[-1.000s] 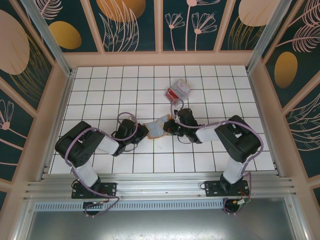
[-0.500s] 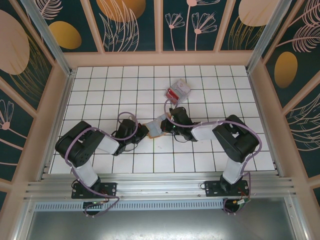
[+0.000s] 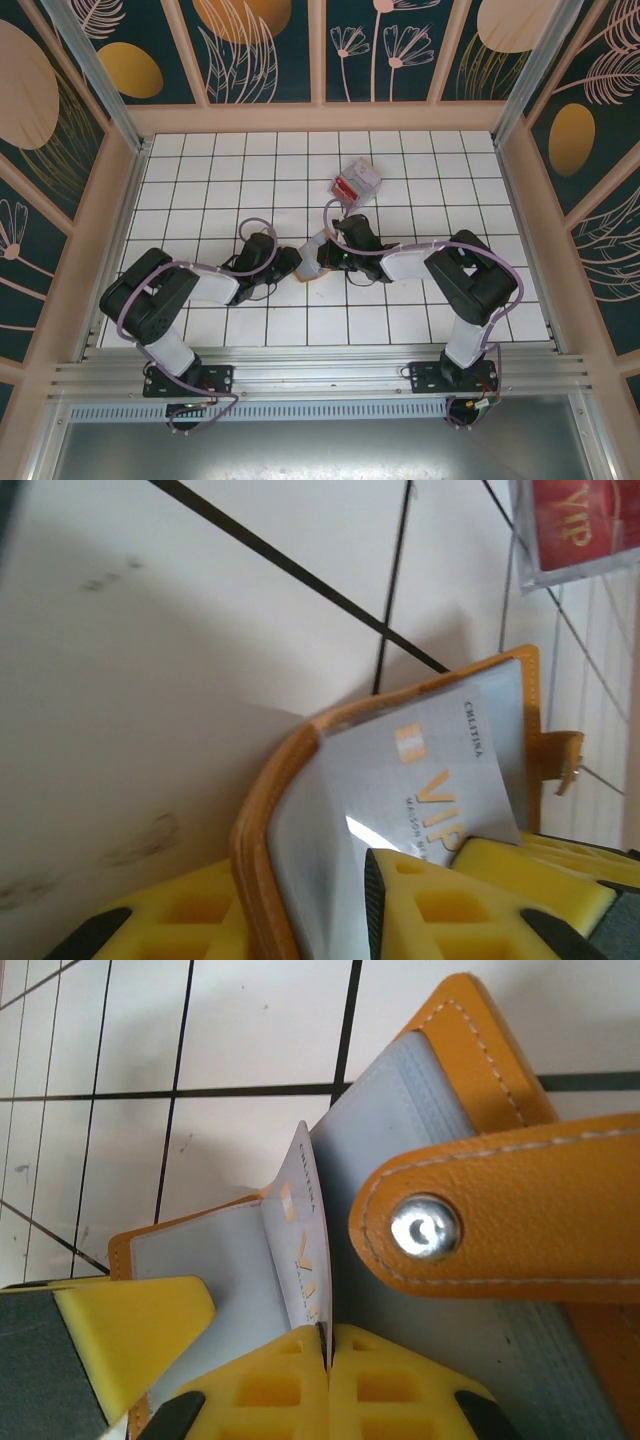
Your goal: Put the credit cards into the card holder
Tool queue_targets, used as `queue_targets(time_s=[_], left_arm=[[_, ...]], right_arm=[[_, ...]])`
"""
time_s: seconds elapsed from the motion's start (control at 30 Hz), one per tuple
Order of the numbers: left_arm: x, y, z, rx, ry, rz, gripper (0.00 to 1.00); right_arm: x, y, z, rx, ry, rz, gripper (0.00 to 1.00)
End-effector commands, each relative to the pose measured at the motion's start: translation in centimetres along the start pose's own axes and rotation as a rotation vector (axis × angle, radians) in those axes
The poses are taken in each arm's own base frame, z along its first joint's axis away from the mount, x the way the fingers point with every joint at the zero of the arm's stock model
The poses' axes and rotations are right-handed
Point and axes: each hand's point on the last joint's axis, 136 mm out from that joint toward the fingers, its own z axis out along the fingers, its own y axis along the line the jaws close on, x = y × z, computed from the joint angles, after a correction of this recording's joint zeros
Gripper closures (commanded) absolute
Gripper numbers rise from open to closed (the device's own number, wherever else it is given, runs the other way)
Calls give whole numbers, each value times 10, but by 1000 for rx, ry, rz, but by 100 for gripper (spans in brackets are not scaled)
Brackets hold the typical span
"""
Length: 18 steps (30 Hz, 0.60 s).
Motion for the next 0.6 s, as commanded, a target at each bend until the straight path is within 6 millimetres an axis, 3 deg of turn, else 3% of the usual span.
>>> queue_targets(time_s=[0.0,0.23,0.43,0.57], left_arm=[[7,72,-20,-317,-1,62,70],[7,85,-36,-387,-7,87,72],[19,92,-23,-381,48,80,95],[21,91,-15,-368,63,77,99]], right_arm=[[49,-33,6,114,173,12,98],[52,-41,9,143,179,12,98],[55,-30,11,92,208,-5,98],[61,-23,8,60,234,-17,98]])
